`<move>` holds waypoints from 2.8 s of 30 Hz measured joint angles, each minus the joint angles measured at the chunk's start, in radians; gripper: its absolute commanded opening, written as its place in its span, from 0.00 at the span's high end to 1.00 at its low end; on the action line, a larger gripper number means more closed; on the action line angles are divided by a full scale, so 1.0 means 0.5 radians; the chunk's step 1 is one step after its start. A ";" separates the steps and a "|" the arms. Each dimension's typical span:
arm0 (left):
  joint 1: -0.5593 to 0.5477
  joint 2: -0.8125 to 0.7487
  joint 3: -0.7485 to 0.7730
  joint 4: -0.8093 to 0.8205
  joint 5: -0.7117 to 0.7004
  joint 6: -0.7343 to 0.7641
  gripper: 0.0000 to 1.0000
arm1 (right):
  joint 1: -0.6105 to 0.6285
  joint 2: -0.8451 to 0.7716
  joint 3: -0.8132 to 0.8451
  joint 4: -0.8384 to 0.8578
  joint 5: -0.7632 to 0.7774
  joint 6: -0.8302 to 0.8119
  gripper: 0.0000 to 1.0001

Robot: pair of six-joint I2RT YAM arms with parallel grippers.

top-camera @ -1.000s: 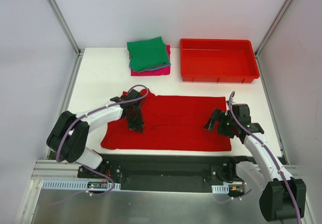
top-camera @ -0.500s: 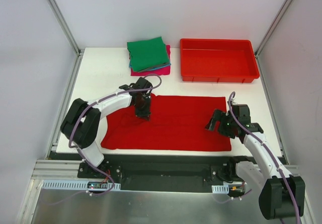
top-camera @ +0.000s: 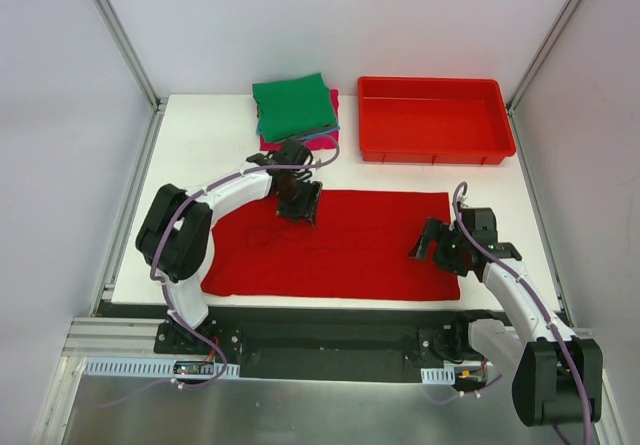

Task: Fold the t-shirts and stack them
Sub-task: Fold the flattened tshirt in 1/3 of the way

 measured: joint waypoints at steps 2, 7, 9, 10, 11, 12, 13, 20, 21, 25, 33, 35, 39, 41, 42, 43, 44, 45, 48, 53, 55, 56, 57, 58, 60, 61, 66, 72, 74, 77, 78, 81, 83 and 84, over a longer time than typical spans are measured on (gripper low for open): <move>0.001 0.001 0.044 -0.011 -0.014 0.006 0.19 | -0.003 0.000 0.000 0.005 -0.003 -0.001 0.04; 0.000 -0.124 0.002 -0.005 -0.050 -0.063 0.01 | -0.005 0.000 -0.001 0.014 -0.004 -0.007 0.04; 0.000 -0.309 -0.140 0.002 -0.091 -0.127 0.01 | -0.007 -0.001 -0.006 0.024 -0.005 -0.007 0.04; 0.000 -0.421 -0.225 -0.003 -0.127 -0.167 0.01 | -0.008 -0.002 -0.013 0.034 -0.005 -0.007 0.04; 0.000 -0.517 -0.289 -0.015 -0.155 -0.204 0.01 | -0.008 -0.002 -0.021 0.037 -0.005 -0.007 0.04; 0.000 -0.634 -0.373 -0.010 -0.190 -0.249 0.01 | -0.009 -0.002 -0.030 0.040 -0.005 -0.007 0.04; 0.000 -0.752 -0.461 -0.008 -0.222 -0.298 0.01 | -0.010 -0.002 -0.034 0.040 -0.005 -0.006 0.04; 0.000 -0.922 -0.816 0.139 -0.210 -0.531 0.01 | -0.011 -0.002 -0.042 0.067 -0.011 -0.006 0.04; 0.000 -0.893 -0.833 0.159 -0.209 -0.555 0.01 | -0.011 -0.003 -0.046 0.068 -0.011 -0.006 0.04; 0.000 -0.713 -0.810 0.239 -0.248 -0.632 0.01 | -0.011 -0.014 -0.058 0.070 -0.011 -0.006 0.04; 0.036 -0.295 -0.500 0.262 -0.620 -0.686 0.01 | -0.017 -0.057 -0.059 0.069 -0.008 -0.006 0.04; 0.067 -0.204 -0.354 0.230 -0.722 -0.675 0.01 | -0.019 -0.076 -0.059 0.069 -0.006 -0.006 0.04; 0.111 -0.113 -0.111 0.218 -0.905 -0.620 0.01 | -0.021 -0.110 -0.061 0.068 0.005 -0.006 0.04; 0.124 -0.081 -0.022 0.218 -0.952 -0.602 0.01 | -0.021 -0.121 -0.061 0.066 0.006 -0.007 0.04; 0.127 -0.064 0.018 0.218 -0.965 -0.592 0.01 | -0.021 -0.125 -0.061 0.064 0.006 -0.007 0.04; 0.138 -0.051 0.047 0.219 -0.974 -0.581 0.01 | -0.021 -0.129 -0.061 0.062 0.007 -0.007 0.04; 0.140 -0.046 0.061 0.217 -0.988 -0.575 0.01 | -0.023 -0.132 -0.061 0.060 0.008 -0.007 0.04; 0.150 -0.046 0.063 0.217 -0.996 -0.569 0.01 | -0.023 -0.136 -0.061 0.060 0.011 -0.007 0.04; 0.153 -0.069 0.041 0.211 -1.006 -0.565 0.01 | -0.024 -0.146 -0.063 0.056 0.021 -0.007 0.04; 0.190 -0.353 -0.259 0.205 -1.001 -0.584 0.01 | -0.025 -0.169 -0.064 0.053 0.056 -0.007 0.04; 0.217 -0.504 -0.427 0.241 -0.964 -0.589 0.01 | -0.026 -0.173 -0.064 0.053 0.063 -0.007 0.04; 0.234 -0.575 -0.516 0.269 -0.917 -0.585 0.01 | -0.027 -0.173 -0.064 0.053 0.066 -0.008 0.04; 0.247 -0.620 -0.576 0.294 -0.872 -0.583 0.01 | -0.028 -0.173 -0.064 0.053 0.067 -0.008 0.04; 0.262 -0.652 -0.633 0.323 -0.817 -0.578 0.01 | -0.028 -0.173 -0.064 0.053 0.068 -0.007 0.04; 0.273 -0.643 -0.672 0.380 -0.719 -0.568 0.01 | -0.029 -0.172 -0.064 0.053 0.072 -0.007 0.04; 0.272 -0.610 -0.671 0.425 -0.659 -0.562 0.01 | -0.030 -0.171 -0.064 0.053 0.073 -0.007 0.04; 0.283 -0.306 -0.505 0.552 -0.510 -0.543 0.01 | -0.031 -0.172 -0.065 0.044 0.078 -0.007 0.04; 0.295 -0.090 -0.358 0.597 -0.563 -0.527 0.01 | -0.033 -0.172 -0.065 0.027 0.115 -0.007 0.04; 0.295 -0.071 -0.313 0.595 -0.592 -0.517 0.01 | -0.034 -0.172 -0.065 0.025 0.117 -0.007 0.04; 0.295 -0.065 -0.256 0.598 -0.651 -0.509 0.01 | -0.034 -0.172 -0.065 0.024 0.127 -0.007 0.04; 0.295 -0.065 -0.240 0.601 -0.678 -0.509 0.01 | -0.034 -0.172 -0.065 0.024 0.130 -0.007 0.04; 0.307 -0.064 -0.205 0.594 -0.742 -0.503 0.01 | -0.034 -0.172 -0.065 0.024 0.135 -0.006 0.04; 0.321 -0.048 -0.166 0.580 -0.747 -0.500 0.01 | -0.034 -0.172 -0.065 0.024 0.140 -0.007 0.04; 0.330 -0.035 -0.145 0.576 -0.746 -0.500 0.01 | -0.034 -0.172 -0.065 0.024 0.142 -0.006 0.04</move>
